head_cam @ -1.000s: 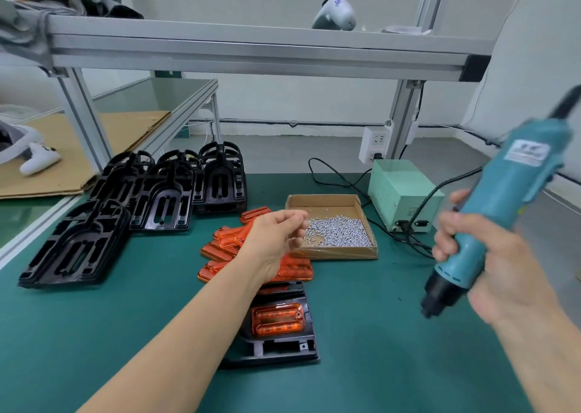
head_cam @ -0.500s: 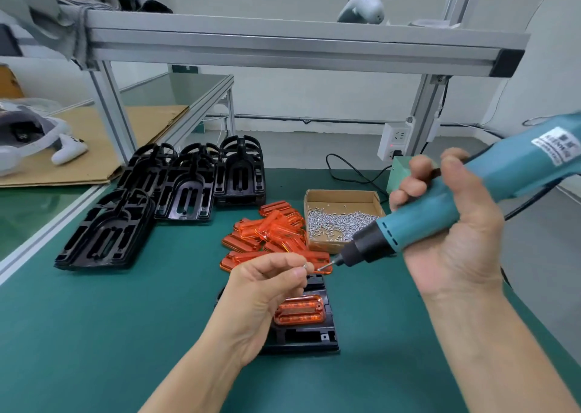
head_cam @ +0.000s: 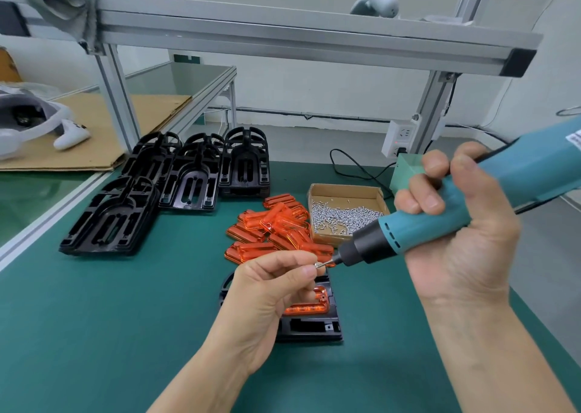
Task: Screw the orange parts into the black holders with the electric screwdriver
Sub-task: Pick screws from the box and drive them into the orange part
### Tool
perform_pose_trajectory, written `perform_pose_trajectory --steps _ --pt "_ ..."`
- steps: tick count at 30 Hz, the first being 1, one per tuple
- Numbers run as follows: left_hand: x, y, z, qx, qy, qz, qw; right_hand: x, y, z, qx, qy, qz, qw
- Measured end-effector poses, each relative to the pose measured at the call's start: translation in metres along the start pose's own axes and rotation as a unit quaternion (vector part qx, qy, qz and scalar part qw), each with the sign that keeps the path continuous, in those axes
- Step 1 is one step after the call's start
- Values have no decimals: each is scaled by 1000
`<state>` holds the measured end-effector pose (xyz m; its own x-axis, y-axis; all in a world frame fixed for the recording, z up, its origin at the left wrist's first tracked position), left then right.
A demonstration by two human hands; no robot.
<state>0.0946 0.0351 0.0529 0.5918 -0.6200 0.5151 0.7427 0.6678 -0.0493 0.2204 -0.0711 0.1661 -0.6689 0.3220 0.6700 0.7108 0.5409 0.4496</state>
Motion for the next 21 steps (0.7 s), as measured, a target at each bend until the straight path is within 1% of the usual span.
perform_pose_trajectory --steps 11,17,21 --pt "-3 -4 -2 -14 -7 7 1000 2 -2 -2 -9 -7 2 1000" --pt "-1 -4 -3 -12 -4 4 1000 -1 -3 -1 -8 -2 9 1000" --pt "1 -5 -3 -7 4 9 1000 -1 -5 -2 -23 -11 9 1000"
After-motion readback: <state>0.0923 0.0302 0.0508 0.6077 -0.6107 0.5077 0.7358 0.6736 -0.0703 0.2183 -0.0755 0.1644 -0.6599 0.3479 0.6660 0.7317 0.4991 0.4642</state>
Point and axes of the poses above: each hand's wrist, its own y-axis towards the middle knuckle, its own x-axis out of the palm, z = x × y, the point moved 7 cm from there along y, towards the middle knuckle, and after that the axes turned 1 degree about x, right-handed, at the moved point
